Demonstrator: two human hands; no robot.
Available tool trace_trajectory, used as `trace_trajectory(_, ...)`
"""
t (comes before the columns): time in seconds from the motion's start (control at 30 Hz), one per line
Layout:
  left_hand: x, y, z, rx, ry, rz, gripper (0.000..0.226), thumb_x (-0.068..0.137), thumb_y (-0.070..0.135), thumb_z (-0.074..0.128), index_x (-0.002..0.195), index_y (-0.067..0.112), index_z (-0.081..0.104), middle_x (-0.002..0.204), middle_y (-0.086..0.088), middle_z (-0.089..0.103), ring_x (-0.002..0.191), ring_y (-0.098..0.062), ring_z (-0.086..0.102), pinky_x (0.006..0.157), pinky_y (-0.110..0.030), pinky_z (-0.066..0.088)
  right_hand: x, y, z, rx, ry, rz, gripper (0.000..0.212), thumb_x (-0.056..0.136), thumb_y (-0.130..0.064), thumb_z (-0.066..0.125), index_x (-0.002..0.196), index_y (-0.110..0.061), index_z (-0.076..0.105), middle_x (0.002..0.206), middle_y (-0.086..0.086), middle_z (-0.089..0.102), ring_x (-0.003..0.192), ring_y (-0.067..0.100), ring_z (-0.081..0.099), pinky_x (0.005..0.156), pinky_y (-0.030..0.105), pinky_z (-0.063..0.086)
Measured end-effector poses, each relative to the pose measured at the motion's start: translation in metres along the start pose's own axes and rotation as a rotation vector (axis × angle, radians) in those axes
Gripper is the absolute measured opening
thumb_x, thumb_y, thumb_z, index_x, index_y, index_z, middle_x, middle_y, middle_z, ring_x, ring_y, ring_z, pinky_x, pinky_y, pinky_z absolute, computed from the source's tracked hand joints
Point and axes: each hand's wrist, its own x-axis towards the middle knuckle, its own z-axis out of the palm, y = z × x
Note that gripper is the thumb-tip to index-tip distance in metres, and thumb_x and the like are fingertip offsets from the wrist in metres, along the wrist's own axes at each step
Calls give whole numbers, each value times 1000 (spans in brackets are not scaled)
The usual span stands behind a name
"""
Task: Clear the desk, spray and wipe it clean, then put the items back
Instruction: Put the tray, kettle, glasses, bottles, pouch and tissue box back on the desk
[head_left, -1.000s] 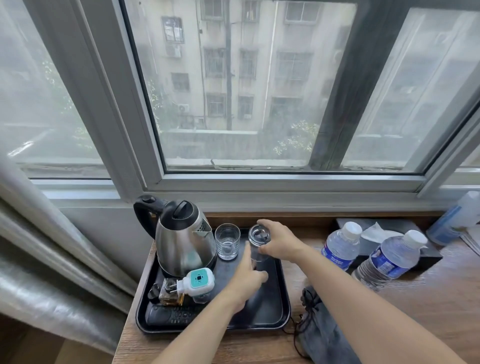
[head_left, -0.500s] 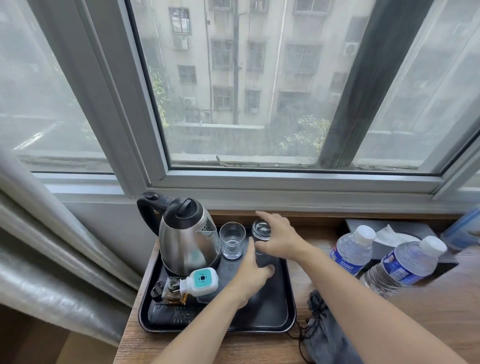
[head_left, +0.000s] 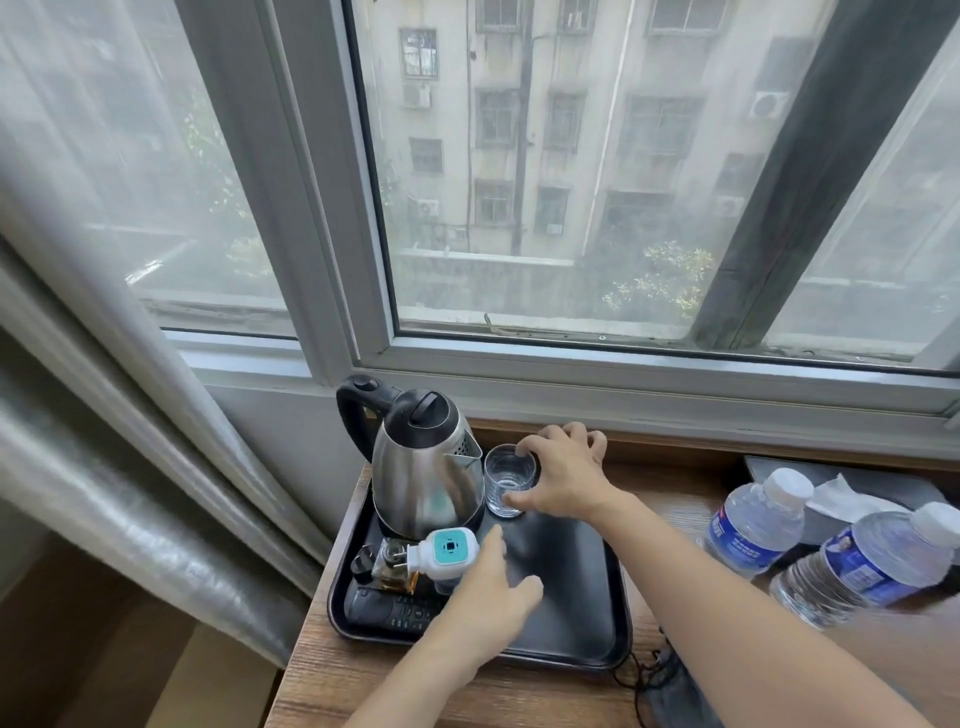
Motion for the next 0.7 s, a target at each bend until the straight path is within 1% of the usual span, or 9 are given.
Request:
trace_trajectory(0.07, -6, 6, -8, 29, 10, 16, 92, 96, 32, 60, 168, 21, 4, 171, -1, 23, 141, -4, 37, 123, -30, 27, -5, -2, -1, 12, 35, -24, 70, 61, -73, 67, 123, -41, 59, 127, -18, 55, 123, 20, 34, 99, 43, 21)
trace_trajectory(0.13, -12, 14, -17, 112, 39, 44, 80, 103, 28, 55, 167, 25, 9, 166, 3, 32, 132, -3, 48, 114, -26, 35, -13, -2, -3, 48, 74, -44, 68, 63, -68, 68, 124, -41, 56, 129, -22, 54, 128, 18, 32, 104, 44, 18)
trace_trajectory(0.23, -20, 34, -30, 312, 175, 121, 72, 101, 42, 57, 162, 25, 23, 142, 9, 56, 110, -13, 63, 105, -35, 49, -30, -1, -10, 198, 142, -65, 68, 60, -65, 65, 122, -40, 53, 121, -23, 56, 133, 14, 32, 113, 46, 10)
trace_trajectory(0.3, -24, 48, -37, 482, 302, 166, 72, 98, 57, 58, 154, 21, 31, 129, 5, 64, 117, -22, 64, 102, -38, 49, -45, -2, -18, 320, 188, -80, 66, 56, -65, 63, 116, -39, 51, 115, -24, 56, 127, 8, 37, 114, 42, 7)
trace_trajectory(0.37, -25, 63, -40, 572, 381, 175, 77, 94, 68, 60, 148, 20, 34, 137, -2, 62, 129, -27, 59, 101, -39, 47, -61, -5, -25, 394, 226, -95, 65, 56, -64, 64, 114, -39, 51, 113, -25, 56, 121, 5, 41, 112, 35, 7)
trace_trajectory(0.4, -24, 68, -40, 575, 385, 181, 80, 91, 70, 62, 149, 20, 35, 141, -3, 60, 132, -27, 58, 102, -40, 46, -69, -7, -28, 411, 236, -101, 64, 56, -62, 64, 115, -40, 52, 114, -25, 56, 120, 5, 41, 112, 34, 8)
trace_trajectory(0.5, -22, 79, -37, 531, 357, 219, 88, 81, 70, 72, 150, 24, 41, 144, 3, 60, 133, -22, 56, 107, -40, 47, -88, -11, -31, 433, 253, -105, 67, 57, -56, 64, 122, -42, 54, 117, -24, 58, 121, 5, 41, 111, 37, 11)
trace_trajectory(0.57, -24, 84, -32, 529, 364, 248, 91, 77, 68, 78, 150, 26, 44, 141, 6, 61, 132, -20, 57, 105, -38, 47, -99, -12, -30, 449, 281, -114, 68, 59, -50, 66, 126, -43, 56, 118, -27, 57, 120, 1, 40, 110, 38, 14)
trace_trajectory(0.7, -32, 89, -26, 555, 405, 305, 81, 75, 59, 83, 142, 25, 54, 129, 6, 66, 124, -17, 61, 101, -32, 50, -116, -18, -34, 510, 340, -113, 66, 69, -39, 78, 132, -41, 59, 118, -32, 56, 121, -7, 36, 109, 39, 22)
